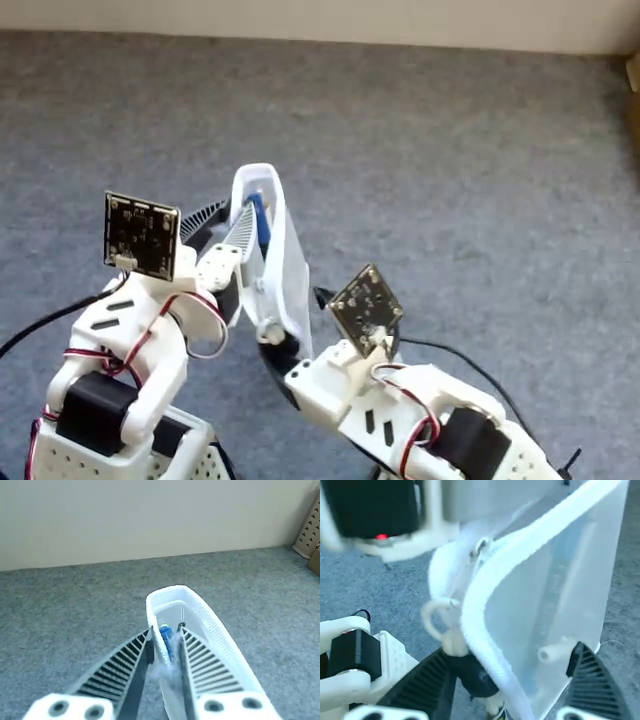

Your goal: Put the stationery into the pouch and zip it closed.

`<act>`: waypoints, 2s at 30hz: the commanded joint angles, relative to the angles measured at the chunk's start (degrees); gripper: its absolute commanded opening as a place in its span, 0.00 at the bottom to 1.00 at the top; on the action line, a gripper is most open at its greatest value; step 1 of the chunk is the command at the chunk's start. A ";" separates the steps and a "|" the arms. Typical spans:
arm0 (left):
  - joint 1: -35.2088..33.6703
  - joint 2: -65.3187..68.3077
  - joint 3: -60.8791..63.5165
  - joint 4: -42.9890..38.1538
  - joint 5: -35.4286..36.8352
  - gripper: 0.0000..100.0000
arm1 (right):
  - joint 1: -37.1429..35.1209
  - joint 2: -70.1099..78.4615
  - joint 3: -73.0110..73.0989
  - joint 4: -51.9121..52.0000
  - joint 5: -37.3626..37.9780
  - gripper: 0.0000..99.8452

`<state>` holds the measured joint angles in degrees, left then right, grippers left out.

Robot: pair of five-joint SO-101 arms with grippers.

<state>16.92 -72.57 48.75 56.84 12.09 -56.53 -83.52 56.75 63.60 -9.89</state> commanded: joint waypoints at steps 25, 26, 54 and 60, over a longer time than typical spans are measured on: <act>0.22 0.13 2.51 0.26 0.18 0.09 | 10.86 -16.75 -0.48 6.02 6.68 0.08; 0.31 0.13 2.51 0.26 0.18 0.09 | 10.86 -16.75 -0.48 6.02 6.68 0.08; 0.66 -0.13 4.35 0.00 -2.29 0.09 | 10.59 -16.75 -2.68 7.34 9.41 0.13; 0.66 -0.22 4.35 0.26 -2.37 0.09 | 10.51 -16.75 1.19 3.91 9.49 0.10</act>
<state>16.75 -73.45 50.95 56.75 10.51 -46.86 -100.22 57.89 69.76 -1.19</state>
